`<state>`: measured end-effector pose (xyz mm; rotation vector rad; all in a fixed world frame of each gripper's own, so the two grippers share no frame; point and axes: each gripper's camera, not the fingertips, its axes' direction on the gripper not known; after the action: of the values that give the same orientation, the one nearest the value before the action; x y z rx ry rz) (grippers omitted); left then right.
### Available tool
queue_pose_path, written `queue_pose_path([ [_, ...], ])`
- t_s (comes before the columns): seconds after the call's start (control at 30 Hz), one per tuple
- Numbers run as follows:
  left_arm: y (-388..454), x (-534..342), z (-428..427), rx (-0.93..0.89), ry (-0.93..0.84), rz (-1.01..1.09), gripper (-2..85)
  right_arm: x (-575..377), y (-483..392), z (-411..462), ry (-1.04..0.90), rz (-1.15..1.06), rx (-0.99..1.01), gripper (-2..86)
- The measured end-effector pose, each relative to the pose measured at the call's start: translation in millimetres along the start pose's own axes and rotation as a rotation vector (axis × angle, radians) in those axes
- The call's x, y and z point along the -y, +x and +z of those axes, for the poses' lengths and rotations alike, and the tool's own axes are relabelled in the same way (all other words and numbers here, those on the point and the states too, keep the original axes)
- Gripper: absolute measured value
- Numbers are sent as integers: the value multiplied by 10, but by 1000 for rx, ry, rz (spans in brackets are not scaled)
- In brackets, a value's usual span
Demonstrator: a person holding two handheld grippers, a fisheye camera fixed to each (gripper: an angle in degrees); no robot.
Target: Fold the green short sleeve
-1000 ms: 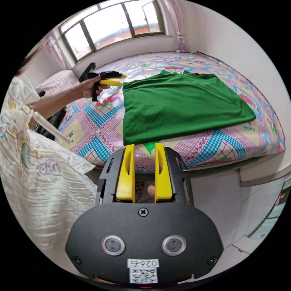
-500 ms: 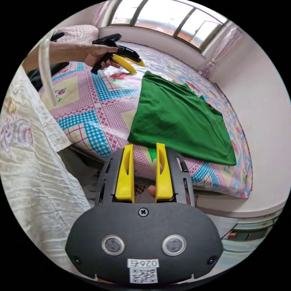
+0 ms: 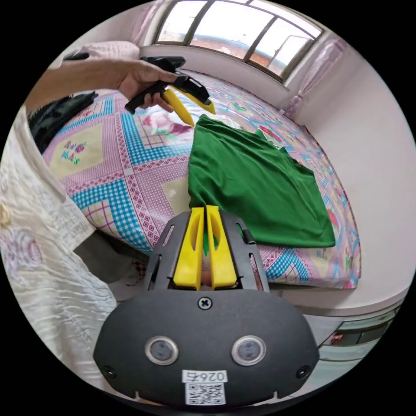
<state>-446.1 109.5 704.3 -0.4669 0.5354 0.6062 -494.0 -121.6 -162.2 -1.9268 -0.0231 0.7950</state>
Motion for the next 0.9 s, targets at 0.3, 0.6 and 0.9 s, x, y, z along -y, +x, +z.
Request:
queue_pose_path([
  [0.3,-197,-179,63,-176,16,-136,161,-23,1013,-406,114,244,176,-16],
  [0.6,-396,146,127,-404,128,-188,186,-181,1673,-743,223,310,300,-16],
  [0.9,-591,531,30,-265,162,-222,4,-403,1863,-730,160,278,371,-16],
])
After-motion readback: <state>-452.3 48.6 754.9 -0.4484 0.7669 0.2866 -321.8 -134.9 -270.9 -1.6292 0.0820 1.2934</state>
